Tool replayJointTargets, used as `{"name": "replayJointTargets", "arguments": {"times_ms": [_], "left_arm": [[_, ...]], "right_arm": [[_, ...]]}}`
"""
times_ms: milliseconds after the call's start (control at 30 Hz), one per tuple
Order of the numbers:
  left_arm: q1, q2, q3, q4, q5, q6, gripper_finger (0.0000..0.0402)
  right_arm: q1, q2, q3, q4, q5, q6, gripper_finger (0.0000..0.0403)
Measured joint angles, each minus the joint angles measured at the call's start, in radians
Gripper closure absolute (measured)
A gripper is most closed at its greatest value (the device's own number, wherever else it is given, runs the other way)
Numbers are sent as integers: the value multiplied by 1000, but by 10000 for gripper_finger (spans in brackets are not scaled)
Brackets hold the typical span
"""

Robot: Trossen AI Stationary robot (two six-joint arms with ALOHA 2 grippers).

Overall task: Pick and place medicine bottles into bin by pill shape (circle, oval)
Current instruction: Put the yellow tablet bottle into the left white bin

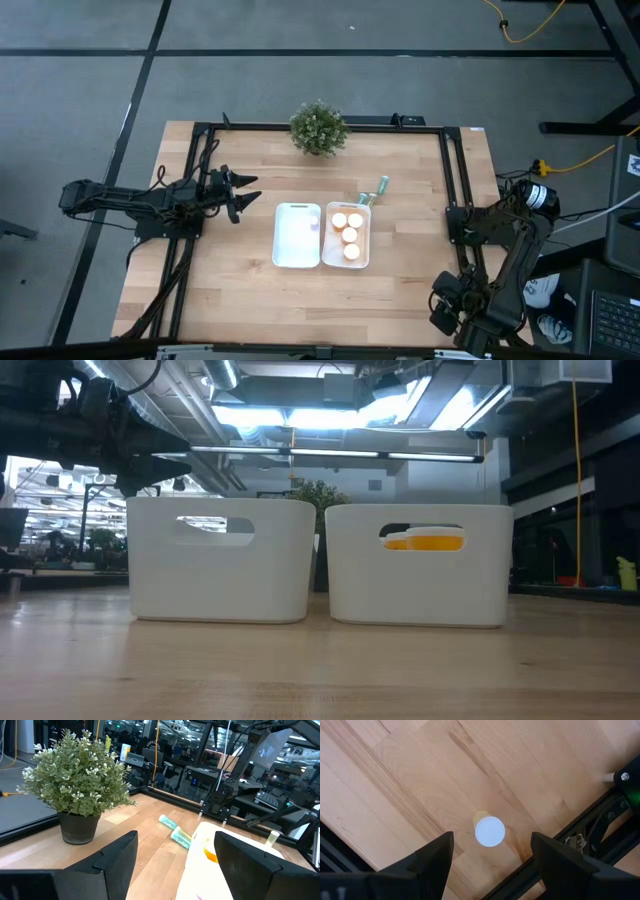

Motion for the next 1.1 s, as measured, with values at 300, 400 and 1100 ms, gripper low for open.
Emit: {"name": "replayJointTargets", "arguments": {"times_ms": [300, 400, 1100], "left_arm": [[0, 0, 0, 0, 0, 0, 147], [0, 0, 0, 0, 0, 0, 147], [0, 0, 0, 0, 0, 0, 147]], "right_arm": [[0, 0, 0, 0, 0, 0, 136], [0, 0, 0, 0, 0, 0, 136], [0, 0, -11, 7, -19, 184, 136]]}}
